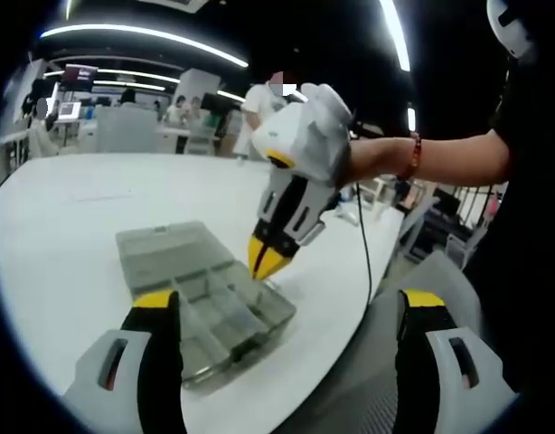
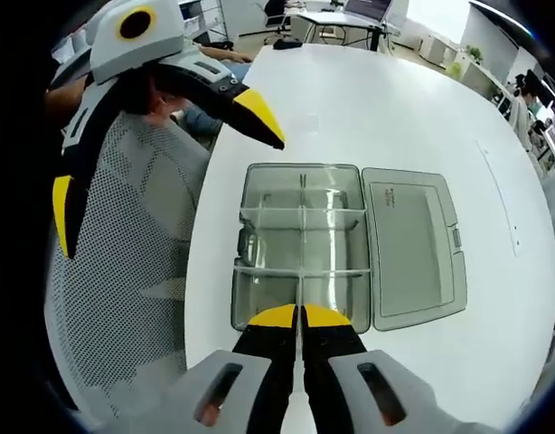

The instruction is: Insert the divider into the dual guide fixture by aligning both edges with the guide slots and pushing it downward to the bottom, including one-sided entry, uneven engagement, binding, and posture correction.

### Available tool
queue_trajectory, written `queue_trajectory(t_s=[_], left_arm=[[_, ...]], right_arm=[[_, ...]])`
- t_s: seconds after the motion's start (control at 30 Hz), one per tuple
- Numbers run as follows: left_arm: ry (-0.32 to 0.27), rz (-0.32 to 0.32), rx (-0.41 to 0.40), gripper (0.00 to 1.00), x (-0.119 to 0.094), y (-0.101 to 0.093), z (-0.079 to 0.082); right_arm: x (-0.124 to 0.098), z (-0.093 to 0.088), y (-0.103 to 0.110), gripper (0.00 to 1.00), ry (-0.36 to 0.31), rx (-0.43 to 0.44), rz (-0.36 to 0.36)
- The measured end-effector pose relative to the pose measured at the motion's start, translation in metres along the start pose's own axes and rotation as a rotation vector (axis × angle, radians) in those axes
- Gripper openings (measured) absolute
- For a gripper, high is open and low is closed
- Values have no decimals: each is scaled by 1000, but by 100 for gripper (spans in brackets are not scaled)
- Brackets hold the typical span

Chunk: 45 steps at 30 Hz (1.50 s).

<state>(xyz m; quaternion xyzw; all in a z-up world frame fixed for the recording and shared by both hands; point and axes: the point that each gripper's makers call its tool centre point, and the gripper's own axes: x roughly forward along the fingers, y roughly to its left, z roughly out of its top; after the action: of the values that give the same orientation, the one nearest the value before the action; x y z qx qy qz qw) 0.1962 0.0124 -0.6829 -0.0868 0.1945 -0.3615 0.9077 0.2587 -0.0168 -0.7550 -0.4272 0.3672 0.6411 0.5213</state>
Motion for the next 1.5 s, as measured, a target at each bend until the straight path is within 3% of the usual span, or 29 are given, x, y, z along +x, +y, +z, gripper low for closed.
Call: queue_trajectory(t_s=[1.5], left_arm=[[23,-11,8,98,2,-5,-2]], right_arm=[[24,-9,-1,0,2,45,-23]])
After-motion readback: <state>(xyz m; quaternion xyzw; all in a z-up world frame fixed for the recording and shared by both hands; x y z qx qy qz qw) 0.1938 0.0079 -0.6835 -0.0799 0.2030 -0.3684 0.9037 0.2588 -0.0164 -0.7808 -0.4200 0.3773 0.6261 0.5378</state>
